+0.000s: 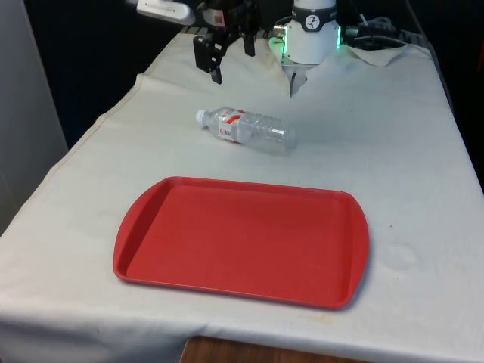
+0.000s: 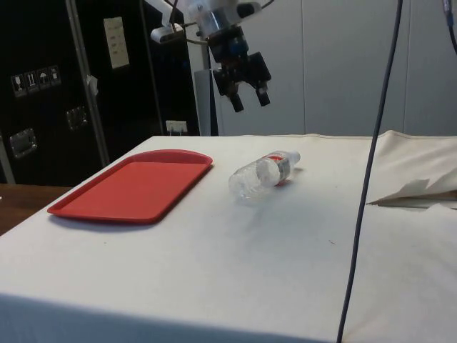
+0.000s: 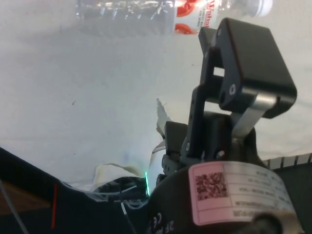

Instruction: Place the bottle upright on the tray.

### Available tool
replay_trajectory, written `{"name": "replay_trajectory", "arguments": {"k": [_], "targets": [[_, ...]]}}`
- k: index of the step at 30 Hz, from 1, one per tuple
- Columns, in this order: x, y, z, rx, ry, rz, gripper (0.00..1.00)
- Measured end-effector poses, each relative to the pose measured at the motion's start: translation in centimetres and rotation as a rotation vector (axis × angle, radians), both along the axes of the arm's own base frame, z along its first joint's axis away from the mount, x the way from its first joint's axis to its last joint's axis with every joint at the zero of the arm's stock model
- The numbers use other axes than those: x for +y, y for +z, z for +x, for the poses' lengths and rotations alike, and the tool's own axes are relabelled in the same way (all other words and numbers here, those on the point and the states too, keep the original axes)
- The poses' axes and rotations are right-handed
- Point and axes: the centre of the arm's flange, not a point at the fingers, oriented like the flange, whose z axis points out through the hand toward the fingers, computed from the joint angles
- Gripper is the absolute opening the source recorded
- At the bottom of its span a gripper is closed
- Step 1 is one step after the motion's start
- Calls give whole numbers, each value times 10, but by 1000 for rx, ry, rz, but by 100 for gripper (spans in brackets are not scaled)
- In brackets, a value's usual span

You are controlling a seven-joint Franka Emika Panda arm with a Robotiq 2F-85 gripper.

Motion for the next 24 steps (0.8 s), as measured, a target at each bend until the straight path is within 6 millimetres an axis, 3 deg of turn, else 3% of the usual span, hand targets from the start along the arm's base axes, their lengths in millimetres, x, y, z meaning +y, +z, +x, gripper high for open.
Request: {"name": "replay_trajectory", "arguments": {"k": [9,24], "targets": [[-19,-15,-8,4,23,20,100],[-20,-23,-12,20,37,26,100]]}}
